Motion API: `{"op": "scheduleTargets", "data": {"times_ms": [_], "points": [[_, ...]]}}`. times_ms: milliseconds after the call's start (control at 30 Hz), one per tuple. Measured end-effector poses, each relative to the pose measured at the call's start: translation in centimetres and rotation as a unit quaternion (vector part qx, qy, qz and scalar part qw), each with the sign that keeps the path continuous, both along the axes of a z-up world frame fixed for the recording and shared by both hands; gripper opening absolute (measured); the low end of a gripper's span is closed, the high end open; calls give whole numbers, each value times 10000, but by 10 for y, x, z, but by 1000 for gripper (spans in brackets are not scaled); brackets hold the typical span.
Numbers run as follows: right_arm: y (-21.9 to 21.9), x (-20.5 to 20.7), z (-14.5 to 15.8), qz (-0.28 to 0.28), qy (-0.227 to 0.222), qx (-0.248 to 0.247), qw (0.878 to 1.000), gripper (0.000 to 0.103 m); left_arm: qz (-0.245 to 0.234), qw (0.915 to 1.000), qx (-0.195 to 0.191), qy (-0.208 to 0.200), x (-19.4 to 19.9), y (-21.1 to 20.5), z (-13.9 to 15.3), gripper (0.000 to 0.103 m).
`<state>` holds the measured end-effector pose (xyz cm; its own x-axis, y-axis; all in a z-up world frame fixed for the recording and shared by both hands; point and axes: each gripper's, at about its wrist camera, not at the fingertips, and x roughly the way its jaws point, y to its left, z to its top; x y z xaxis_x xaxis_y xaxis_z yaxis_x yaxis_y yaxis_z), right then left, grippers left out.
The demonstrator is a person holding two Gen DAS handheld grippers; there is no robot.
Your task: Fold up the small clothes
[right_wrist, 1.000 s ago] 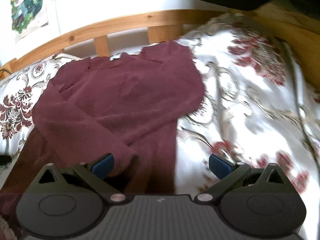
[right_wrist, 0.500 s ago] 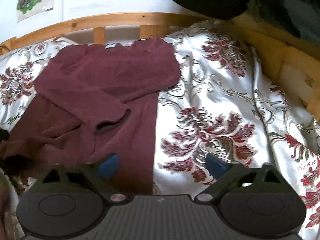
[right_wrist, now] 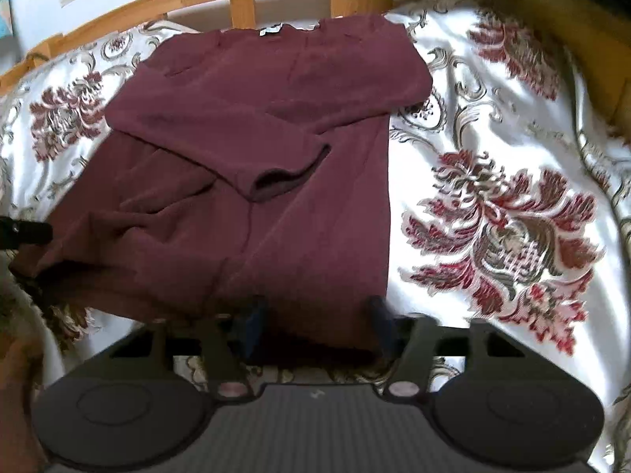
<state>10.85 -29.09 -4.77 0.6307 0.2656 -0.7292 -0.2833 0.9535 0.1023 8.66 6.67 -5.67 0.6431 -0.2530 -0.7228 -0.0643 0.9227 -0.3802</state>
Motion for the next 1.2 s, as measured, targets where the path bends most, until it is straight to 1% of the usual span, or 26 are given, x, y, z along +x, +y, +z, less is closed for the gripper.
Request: {"op": "scheduleTargets", "data": {"times_ms": [33, 67, 133, 200, 333, 400, 467, 533, 633, 700, 767, 800, 867, 967, 1033, 1067, 1100, 1133, 1167, 1200], "points": [[0, -2, 1, -29, -36, -38, 10000, 17, 10, 10000, 4, 6, 0, -1, 0, 76], [-1, -5, 4, -101, -126, -134, 9998, 13, 18, 10000, 16, 13, 0, -1, -1, 76], [-8, -8, 10, -234, -264, -149, 9993, 11, 10, 10000, 60, 25, 0, -2, -2, 76], [-17, -9, 16, -428, -390, -164, 9982, 10, -22, 9999, 149, 52, 0, -3, -3, 76], [-49, -11, 24, -1135, -541, 9, 9921, 9, -64, 9995, 289, 81, 1, -7, -4, 76], [-69, -10, 26, -1506, -515, 276, 9869, 9, -88, 9993, 350, 96, 2, -7, -5, 76], [-85, -7, 23, -1755, -418, 559, 9820, 9, -123, 9990, 416, 111, 2, -9, -5, 76], [-92, -2, 17, -1807, -201, 756, 9804, 9, -179, 9985, 506, 121, 2, -10, -6, 76], [-96, 1, 7, -1828, 63, 884, 9791, 9, -307, 9970, 700, 134, 2, -11, -7, 76], [-96, 2, 5, -1841, 115, 952, 9782, 10, -377, 9958, 819, 139, 1, -11, -7, 73], [-99, 4, 3, -1819, 176, 1025, 9778, 11, -408, 9952, 876, 158, 1, -9, -6, 64], [-95, 3, 2, -1820, 189, 1048, 9775, 11, -382, 9957, 821, 185, 1, -7, -5, 62], [-93, 1, 1, -1798, 189, 1068, 9777, 11, -290, 9983, 458, 192, 1, 2, -2, 55], [-90, 3, 0, -1767, 202, 1052, 9784, 12, -174, 9995, -234, 120, 1, 14, -3, 55], [-89, 3, 0, -1762, 218, 1064, 9784, 12, -138, 9990, -418, 92, 4, 16, -6, 55], [-89, 4, 0, -1763, 226, 1063, 9783, 12, -191, 9989, -425, 73, 5, 16, -7, 53], [-90, 4, 0, -1761, 230, 1064, 9783, 12, -256, 9989, -382, 116, 5, 13, -7, 48], [-90, 4, 0, -1760, 226, 1071, 9783, 12, -331, 9986, -367, 190, 6, 10, -7, 33], [-90, 4, 0, -1753, 209, 1081, 9783, 12, -437, 9976, -459, 275, 7, 9, -7, 16], [-90, 3, 1, -1753, 176, 1084, 9784, 12, -499, 9961, -633, 364, 7, 10, -8, 9]]}}
